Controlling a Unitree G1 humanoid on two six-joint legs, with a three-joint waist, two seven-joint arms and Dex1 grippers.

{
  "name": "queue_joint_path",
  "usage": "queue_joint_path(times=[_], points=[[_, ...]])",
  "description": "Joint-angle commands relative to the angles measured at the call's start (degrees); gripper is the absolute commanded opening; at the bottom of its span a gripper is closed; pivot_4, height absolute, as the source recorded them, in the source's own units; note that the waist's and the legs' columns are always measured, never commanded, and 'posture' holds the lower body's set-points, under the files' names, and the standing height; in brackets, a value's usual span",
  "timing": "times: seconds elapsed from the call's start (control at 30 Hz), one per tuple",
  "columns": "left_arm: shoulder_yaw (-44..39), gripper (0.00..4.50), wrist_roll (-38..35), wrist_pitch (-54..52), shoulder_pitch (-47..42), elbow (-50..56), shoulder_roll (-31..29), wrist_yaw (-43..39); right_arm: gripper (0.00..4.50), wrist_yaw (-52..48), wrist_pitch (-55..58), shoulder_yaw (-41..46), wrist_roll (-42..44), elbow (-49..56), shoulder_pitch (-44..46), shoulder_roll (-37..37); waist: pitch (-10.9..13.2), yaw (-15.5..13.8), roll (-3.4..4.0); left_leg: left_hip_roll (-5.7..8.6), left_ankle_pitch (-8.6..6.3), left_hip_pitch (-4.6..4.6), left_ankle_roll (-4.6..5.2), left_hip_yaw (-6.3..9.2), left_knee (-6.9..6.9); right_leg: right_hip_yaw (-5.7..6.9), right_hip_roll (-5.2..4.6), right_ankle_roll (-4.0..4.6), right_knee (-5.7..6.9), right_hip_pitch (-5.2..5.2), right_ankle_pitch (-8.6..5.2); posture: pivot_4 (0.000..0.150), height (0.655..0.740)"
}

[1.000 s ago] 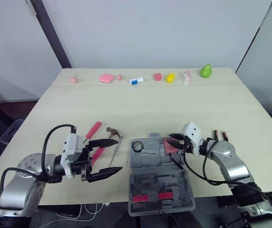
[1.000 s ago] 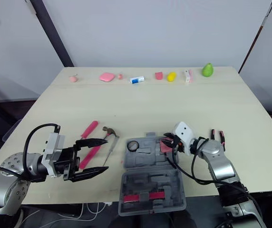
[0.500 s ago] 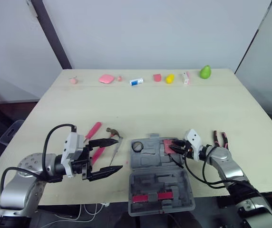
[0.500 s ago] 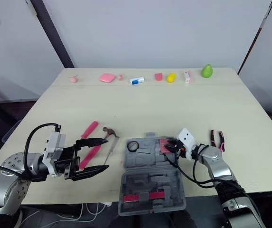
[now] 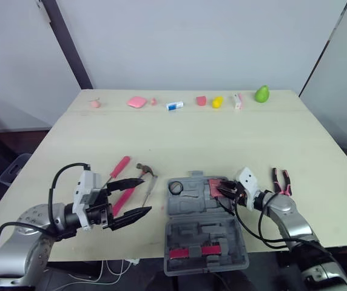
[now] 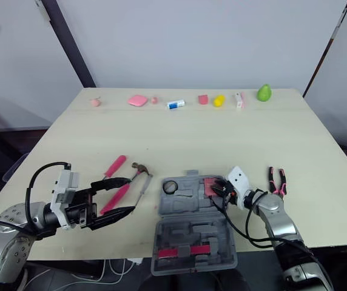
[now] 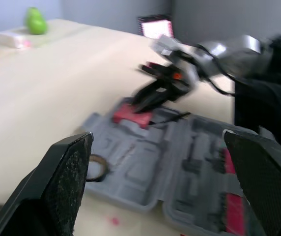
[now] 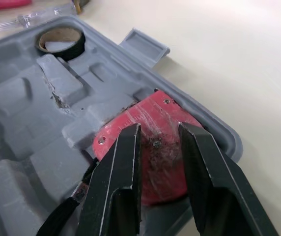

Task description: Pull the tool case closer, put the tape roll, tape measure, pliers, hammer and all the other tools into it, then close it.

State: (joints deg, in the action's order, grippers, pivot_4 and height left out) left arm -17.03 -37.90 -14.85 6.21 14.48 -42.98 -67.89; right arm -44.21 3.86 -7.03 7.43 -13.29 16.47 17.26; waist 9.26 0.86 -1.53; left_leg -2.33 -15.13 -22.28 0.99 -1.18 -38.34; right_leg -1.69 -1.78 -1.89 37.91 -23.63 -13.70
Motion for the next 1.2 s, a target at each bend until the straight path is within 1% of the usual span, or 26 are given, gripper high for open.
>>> queue_joint_path(times=[0.03, 0.17, 0.27, 0.37, 0.43, 0.6, 0.7, 0.8, 0.83, 0.87, 0.9, 1.0, 1.2], points=[[-2.6, 4.5, -0.6, 0.6, 0.6, -1.5, 0.1, 0.3, 1.23, 1.2, -0.5, 4.1, 4.1, 8.5, -1.2, 0.3, 0.0, 0.1, 0.02, 0.0, 0.0, -0.02, 0.0, 0.0, 0.0, 0.0, 0.0, 0.0, 0.0, -0.02, 0.0, 0.15, 0.74], [-5.2, 4.5, -0.1, 2.0, 1.1, -5.4, 0.9, 1.4, 1.23, 1.9, 1.2, 7.4, 7.0, 16.1, -6.1, 2.4, 0.0, 0.0, 0.04, 0.0, 0.0, -0.05, 0.0, 0.0, 0.01, 0.06, 0.01, 0.0, -0.02, -0.03, -0.01, 0.15, 0.74], [-7.6, 4.5, 1.3, 4.5, 2.3, -9.4, 2.0, 2.6, 1.23, 2.3, 1.4, 11.7, 9.6, 20.9, -11.8, 4.6, 0.0, -0.3, 0.06, 0.0, 0.0, -0.12, 0.0, 0.0, 0.01, 0.14, -0.02, 0.01, -0.05, -0.03, -0.01, 0.15, 0.74], [-8.4, 4.5, 2.8, 6.6, 3.9, -10.8, 2.8, 3.0, 1.23, 2.6, 1.8, 14.4, 11.4, 23.0, -15.4, 6.2, 0.0, -0.1, 0.05, 0.02, 0.0, -0.17, 0.0, -0.03, 0.0, 0.13, -0.05, 0.01, -0.12, -0.04, -0.02, 0.15, 0.74], [-8.6, 4.5, 4.9, 9.1, 6.7, -13.0, 3.0, 2.1, 1.23, 2.6, 1.3, 17.8, 12.3, 24.2, -19.6, 7.8, 0.0, -0.1, 0.06, 0.01, 0.0, -0.15, 0.0, -0.05, -0.01, 0.1, -0.07, 0.0, -0.12, -0.04, -0.02, 0.15, 0.74], [-10.4, 4.5, 4.9, 11.1, 8.6, -17.2, 4.3, 2.8, 1.23, 3.0, 0.0, 24.7, 14.3, 25.1, -29.7, 9.1, 0.0, -0.3, 0.05, 0.01, -0.01, -0.17, 0.0, -0.04, 0.03, 0.16, -0.08, 0.01, -0.15, -0.05, -0.04, 0.15, 0.74], [-11.4, 4.5, 5.7, 12.9, 9.3, -20.3, 4.0, 2.5, 1.99, 2.8, -1.0, 27.9, 16.1, 25.1, -34.7, 8.4, 0.0, -0.2, 0.05, -0.02, -0.01, -0.18, 0.0, -0.02, 0.01, 0.17, -0.1, -0.12, -0.16, -0.04, -0.13, 0.15, 0.74], [-12.4, 4.5, 5.8, 14.0, 10.1, -22.4, 3.9, 2.0, 3.42, 1.9, -3.1, 30.6, 17.5, 24.2, -39.5, 7.7, 0.0, -0.2, 0.08, -0.14, -0.01, -0.12, 0.0, -0.04, 0.01, 0.13, -0.13, -0.19, -0.15, -0.04, -0.17, 0.15, 0.74], [-12.5, 4.5, 6.0, 14.4, 10.2, -23.1, 3.9, 1.8, 3.99, 1.6, -3.5, 31.4, 18.3, 23.8, -40.6, 7.3, 0.0, -0.1, 0.08, -0.17, -0.01, -0.1, 0.0, -0.03, 0.01, 0.1, -0.15, -0.2, -0.15, -0.04, -0.18, 0.15, 0.74], [-12.6, 4.5, 6.1, 14.7, 10.2, -23.8, 3.9, 1.7, 4.34, 1.5, -3.6, 32.2, 18.9, 23.5, -41.6, 7.0, 0.0, -0.1, 0.08, -0.19, -0.01, -0.1, 0.0, -0.03, 0.01, 0.08, -0.15, -0.2, -0.15, -0.04, -0.18, 0.15, 0.74], [-12.7, 4.5, 6.2, 15.1, 10.4, -24.1, 4.0, 1.6, 4.43, 0.8, -4.0, 32.9, 19.5, 22.9, -42.7, 7.0, 0.0, -0.1, 0.07, -0.2, -0.02, -0.1, 0.0, -0.03, 0.02, 0.08, -0.16, -0.2, -0.16, -0.04, -0.18, 0.15, 0.74], [-13.8, 4.5, 4.9, 14.4, 10.0, -25.2, 4.0, 1.9, 4.43, -1.5, -5.7, 34.6, 20.6, 20.9, -45.2, 7.3, 0.0, -0.1, 0.08, -0.25, -0.02, -0.1, 0.0, 0.0, 0.02, 0.05, -0.19, -0.21, -0.17, -0.05, -0.18, 0.15, 0.74], [-14.0, 4.5, 5.3, 15.3, 10.2, -27.8, 4.5, 1.2, 4.43, -3.5, -7.6, 36.2, 21.9, 17.8, -46.3, 7.5, 0.0, -0.2, 0.09, -0.27, -0.02, -0.09, 0.0, 0.05, 0.02, 0.04, -0.23, -0.22, -0.18, -0.08, -0.19, 0.15, 0.74]])
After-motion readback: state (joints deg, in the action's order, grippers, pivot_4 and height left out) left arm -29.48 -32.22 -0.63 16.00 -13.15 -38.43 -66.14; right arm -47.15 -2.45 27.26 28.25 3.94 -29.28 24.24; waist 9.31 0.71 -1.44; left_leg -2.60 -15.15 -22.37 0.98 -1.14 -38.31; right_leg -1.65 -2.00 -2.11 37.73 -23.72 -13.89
